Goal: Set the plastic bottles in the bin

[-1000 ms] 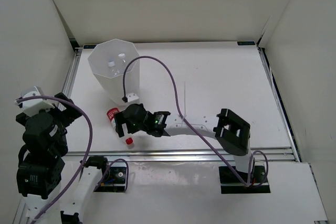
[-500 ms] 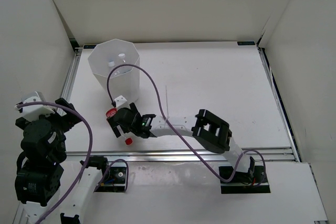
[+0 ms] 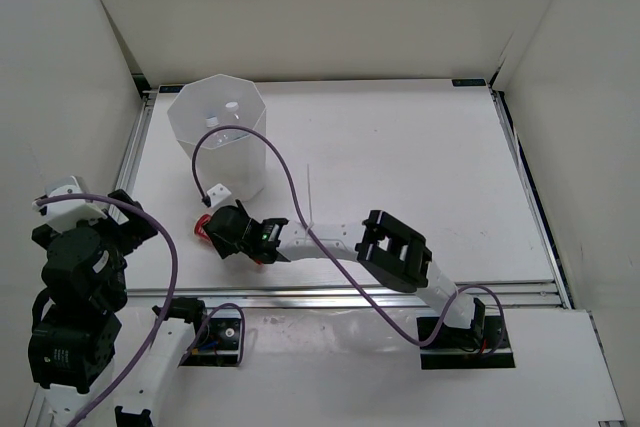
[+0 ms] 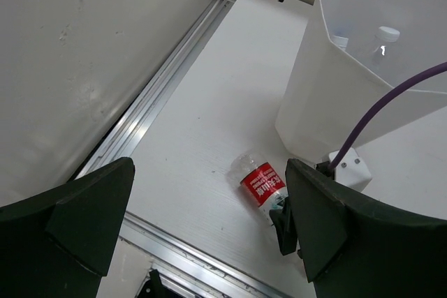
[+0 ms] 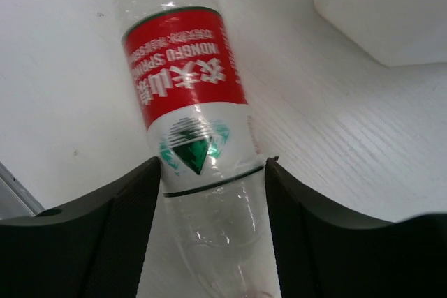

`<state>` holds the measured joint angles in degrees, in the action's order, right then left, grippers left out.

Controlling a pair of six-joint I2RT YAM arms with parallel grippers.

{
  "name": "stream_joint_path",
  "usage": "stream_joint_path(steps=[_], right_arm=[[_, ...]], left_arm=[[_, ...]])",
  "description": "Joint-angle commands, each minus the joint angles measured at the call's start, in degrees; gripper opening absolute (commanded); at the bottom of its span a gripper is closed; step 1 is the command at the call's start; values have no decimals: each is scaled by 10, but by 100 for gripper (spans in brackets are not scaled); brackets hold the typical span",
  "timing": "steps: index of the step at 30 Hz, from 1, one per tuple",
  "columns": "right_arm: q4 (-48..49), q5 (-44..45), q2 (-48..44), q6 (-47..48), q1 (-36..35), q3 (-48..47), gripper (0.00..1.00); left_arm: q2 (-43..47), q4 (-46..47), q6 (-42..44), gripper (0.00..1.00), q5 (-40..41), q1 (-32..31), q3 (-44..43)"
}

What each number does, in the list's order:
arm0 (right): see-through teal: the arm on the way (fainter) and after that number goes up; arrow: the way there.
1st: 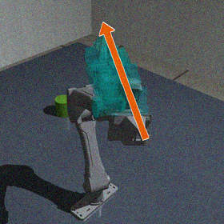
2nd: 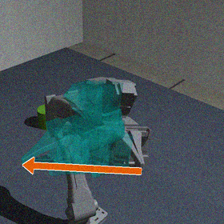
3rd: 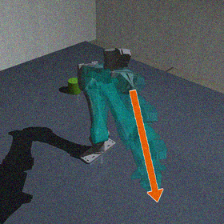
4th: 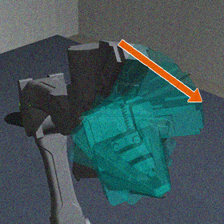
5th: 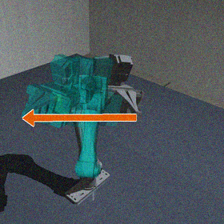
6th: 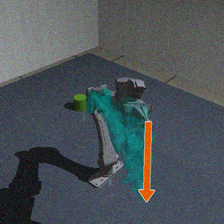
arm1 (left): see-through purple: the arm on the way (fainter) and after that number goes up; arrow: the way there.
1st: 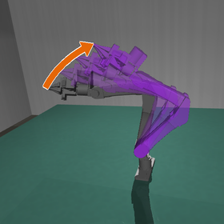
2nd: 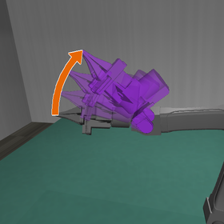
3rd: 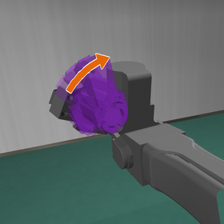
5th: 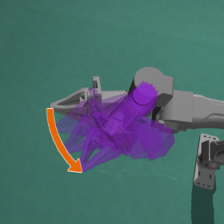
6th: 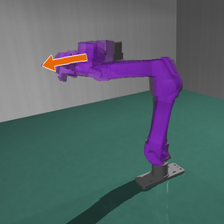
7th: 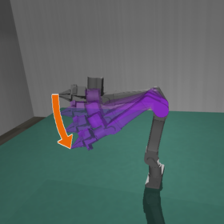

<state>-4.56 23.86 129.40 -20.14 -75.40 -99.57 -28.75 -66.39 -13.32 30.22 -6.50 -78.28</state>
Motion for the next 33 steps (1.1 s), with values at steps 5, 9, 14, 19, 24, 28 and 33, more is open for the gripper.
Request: stream_joint_path(steps=[5, 9, 14, 19, 24, 28, 33], right_arm=[[-11, 3, -17, -10, 4, 34, 53], [-16, -24, -29, -10, 4, 57, 60], [-27, -52, -23, -21, 10, 70, 70], [-40, -65, -23, -21, 10, 92, 63], [-104, -32, -75, -31, 15, 115, 31], [-180, 3, -207, -38, 15, 157, 15], [-222, 21, -356, -26, 15, 143, 3]], left_arm=[[2, -18, -12, 100, 7, -2, -6], [12, -23, -33, 100, 7, -2, 1], [12, -29, -44, 100, 2, -2, 1], [12, -29, -44, 100, 2, -2, -5], [12, -20, -44, 100, 19, -2, -5], [23, 9, -57, 100, 41, -2, 13], [40, 36, -94, 100, 59, -2, 44]])
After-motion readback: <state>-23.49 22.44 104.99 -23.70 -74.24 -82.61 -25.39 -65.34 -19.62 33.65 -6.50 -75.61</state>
